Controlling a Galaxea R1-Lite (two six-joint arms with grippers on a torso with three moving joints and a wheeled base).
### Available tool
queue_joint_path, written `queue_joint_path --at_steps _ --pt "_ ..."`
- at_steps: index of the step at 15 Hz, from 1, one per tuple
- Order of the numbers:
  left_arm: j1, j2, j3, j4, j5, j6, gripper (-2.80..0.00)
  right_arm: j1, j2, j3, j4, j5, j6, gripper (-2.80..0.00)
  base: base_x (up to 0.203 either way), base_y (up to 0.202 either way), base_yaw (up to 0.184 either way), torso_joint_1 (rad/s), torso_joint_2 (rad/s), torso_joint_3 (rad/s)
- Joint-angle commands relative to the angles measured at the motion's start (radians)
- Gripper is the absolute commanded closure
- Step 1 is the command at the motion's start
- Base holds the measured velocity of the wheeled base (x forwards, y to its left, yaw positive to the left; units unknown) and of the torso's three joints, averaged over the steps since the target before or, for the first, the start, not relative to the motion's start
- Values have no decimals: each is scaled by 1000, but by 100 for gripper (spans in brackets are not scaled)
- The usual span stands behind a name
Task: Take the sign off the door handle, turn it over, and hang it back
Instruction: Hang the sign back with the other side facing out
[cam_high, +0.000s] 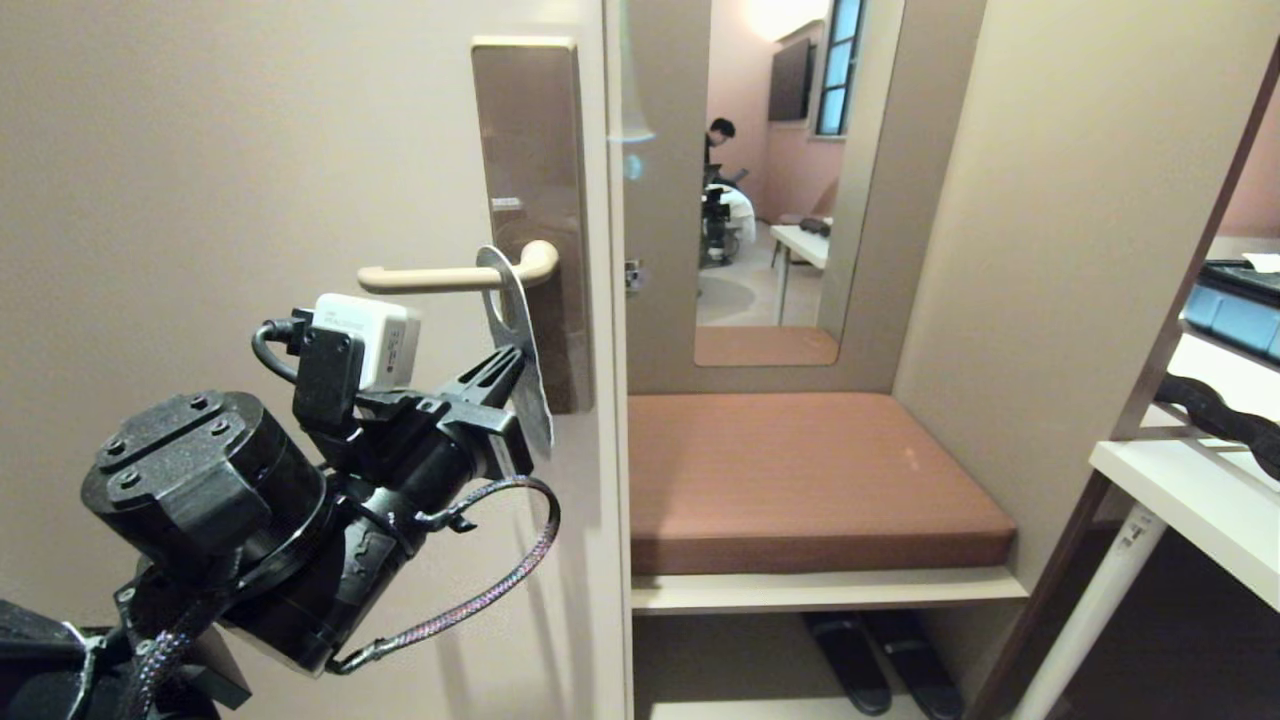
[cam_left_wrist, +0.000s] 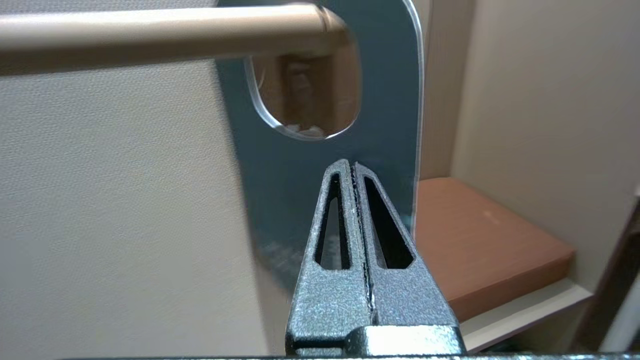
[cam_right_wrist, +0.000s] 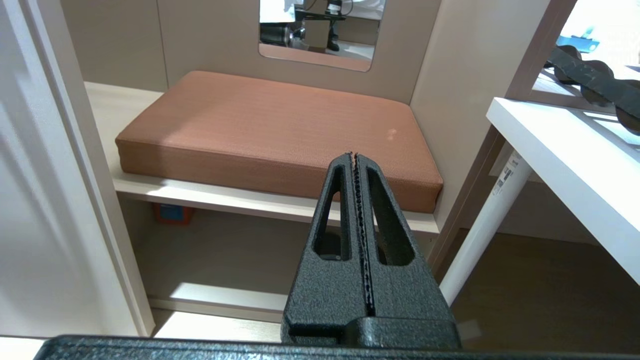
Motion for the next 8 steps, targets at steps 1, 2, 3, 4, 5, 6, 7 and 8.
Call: queue_joint_path --at_steps 1,2,3,4,5,6,7,8 --pt "-21 10 -24 -7 -7 0 0 0 0 0 0 1 -1 0 0 0 0 0 0 0" --pt "-21 17 -30 -7 -18 0 0 0 0 0 0 0 -1 0 0 0 0 0 0 0" --pt "-21 31 -37 -8 -24 0 0 0 0 0 0 1 -1 0 0 0 0 0 0 0" --pt "-21 40 -48 -9 -26 -1 0 0 0 0 0 1 -1 0 0 0 0 0 0 0" --pt "-21 51 -60 -9 -26 -2 0 0 0 0 0 1 -1 0 0 0 0 0 0 0" --pt "-21 58 -69 -10 -26 -2 0 0 0 0 0 1 -1 0 0 0 0 0 0 0" --pt "-21 65 -72 -10 -26 -2 0 0 0 0 0 1 -1 0 0 0 0 0 0 0" --pt "-21 72 -74 -10 -26 -2 0 0 0 0 0 -1 -1 0 0 0 0 0 0 0"
